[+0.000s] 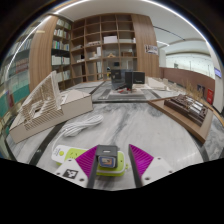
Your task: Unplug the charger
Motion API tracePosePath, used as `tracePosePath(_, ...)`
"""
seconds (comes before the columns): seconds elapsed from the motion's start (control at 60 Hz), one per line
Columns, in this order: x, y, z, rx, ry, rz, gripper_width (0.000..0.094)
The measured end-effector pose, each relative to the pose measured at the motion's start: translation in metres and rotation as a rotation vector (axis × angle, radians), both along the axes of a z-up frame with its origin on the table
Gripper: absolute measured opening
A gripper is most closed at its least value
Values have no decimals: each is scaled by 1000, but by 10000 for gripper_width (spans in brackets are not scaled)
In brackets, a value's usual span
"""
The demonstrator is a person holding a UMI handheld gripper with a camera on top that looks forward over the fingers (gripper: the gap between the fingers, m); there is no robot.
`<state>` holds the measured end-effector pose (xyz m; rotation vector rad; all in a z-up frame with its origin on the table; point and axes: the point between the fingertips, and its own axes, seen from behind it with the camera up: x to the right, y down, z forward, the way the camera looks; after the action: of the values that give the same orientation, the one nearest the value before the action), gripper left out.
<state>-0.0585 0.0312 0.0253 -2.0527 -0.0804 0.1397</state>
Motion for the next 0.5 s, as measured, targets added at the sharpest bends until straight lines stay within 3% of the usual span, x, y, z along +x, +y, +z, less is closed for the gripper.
tracePosePath(0.033, -8, 3, -2, 10, 11, 14, 431)
tracePosePath(0.05, -7, 5, 0, 25, 1, 11, 413)
tracePosePath(0.083, -19, 4, 0, 40, -18, 61, 240)
tracePosePath(0.317, -16, 3, 6, 53, -15, 53, 95)
tracePosePath(0.433, 6, 0, 129, 319, -32, -1, 90)
tracePosePath(0.5, 17, -8, 170, 383, -62, 11, 88)
